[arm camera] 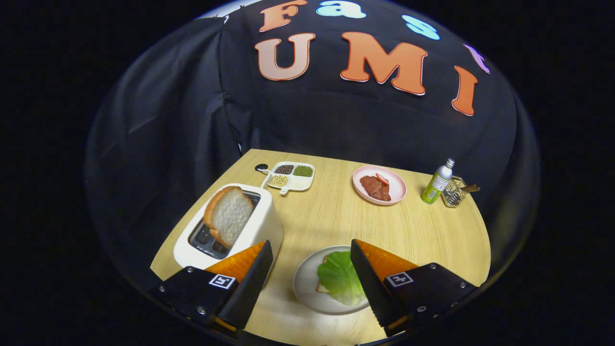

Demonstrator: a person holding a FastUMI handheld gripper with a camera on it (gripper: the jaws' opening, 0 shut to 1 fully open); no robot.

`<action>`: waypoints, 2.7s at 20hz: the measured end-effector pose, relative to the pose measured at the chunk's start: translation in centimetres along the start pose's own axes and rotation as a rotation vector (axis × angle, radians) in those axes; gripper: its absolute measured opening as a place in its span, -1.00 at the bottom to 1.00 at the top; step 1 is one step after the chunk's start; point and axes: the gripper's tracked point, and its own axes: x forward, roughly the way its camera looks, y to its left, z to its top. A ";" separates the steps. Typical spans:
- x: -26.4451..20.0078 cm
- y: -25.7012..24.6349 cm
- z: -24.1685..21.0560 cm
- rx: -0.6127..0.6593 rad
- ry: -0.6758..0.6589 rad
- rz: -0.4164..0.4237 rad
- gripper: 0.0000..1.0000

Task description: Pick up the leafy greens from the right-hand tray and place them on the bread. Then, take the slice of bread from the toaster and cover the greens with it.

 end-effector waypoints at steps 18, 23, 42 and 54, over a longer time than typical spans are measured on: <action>5.1 12.1 0.0 -0.067 0.082 0.084 0.65; 6.1 11.8 -1.2 -0.053 0.125 0.049 -0.36; 0.3 8.3 6.1 0.076 -0.039 0.088 -0.88; -1.6 -0.5 3.0 0.143 -0.046 0.011 -0.88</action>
